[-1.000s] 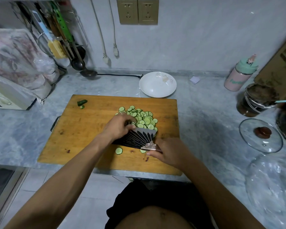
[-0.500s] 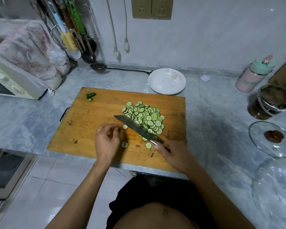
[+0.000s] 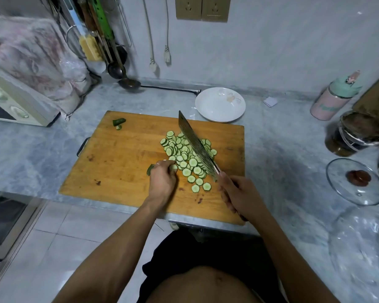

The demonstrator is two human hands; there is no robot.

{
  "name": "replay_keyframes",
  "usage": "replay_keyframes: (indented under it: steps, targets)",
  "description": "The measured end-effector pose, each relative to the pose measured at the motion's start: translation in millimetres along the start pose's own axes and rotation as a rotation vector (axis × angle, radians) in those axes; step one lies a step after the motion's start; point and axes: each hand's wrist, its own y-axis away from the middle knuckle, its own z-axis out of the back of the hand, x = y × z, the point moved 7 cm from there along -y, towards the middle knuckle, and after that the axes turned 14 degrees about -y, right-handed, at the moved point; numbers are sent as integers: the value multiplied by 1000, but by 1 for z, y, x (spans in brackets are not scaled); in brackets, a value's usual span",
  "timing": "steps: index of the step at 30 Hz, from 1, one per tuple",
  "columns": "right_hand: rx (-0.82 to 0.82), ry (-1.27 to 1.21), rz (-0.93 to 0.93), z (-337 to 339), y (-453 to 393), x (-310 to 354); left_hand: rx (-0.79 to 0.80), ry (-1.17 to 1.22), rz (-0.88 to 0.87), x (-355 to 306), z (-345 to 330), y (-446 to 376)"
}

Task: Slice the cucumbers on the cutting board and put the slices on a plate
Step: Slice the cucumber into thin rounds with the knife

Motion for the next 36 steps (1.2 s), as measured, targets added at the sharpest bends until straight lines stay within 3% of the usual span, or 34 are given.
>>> replay_keyframes:
  steps: [5, 10, 14, 19, 23, 25, 28, 33, 36]
  targets:
    - [-151, -4, -24, 13, 4, -7, -79, 63, 66, 13, 7, 7]
    - [-290, 150, -3, 28, 1, -14, 57, -5, 74, -2, -9, 3]
    - [-326, 218, -41, 34, -1, -24, 149, 72, 185, -18, -17, -2]
    - [-286, 261, -117, 26, 1, -34, 126, 130, 129, -21, -7, 1]
    - [-237, 282, -71, 14, 0, -30, -28, 33, 83, 12, 18, 4]
    - [-215, 295, -34, 8, -3, -19, -84, -49, 158, 40, 28, 3]
    - [-185, 302, 15, -4, -11, -1, -13, -109, 267, 65, 29, -1]
    - [-124, 326, 27, -41, -33, 14, 41, -104, 160, 68, 22, -18]
    - [-82, 334, 41, -68, -51, 18, 46, 27, 135, 79, 20, -27]
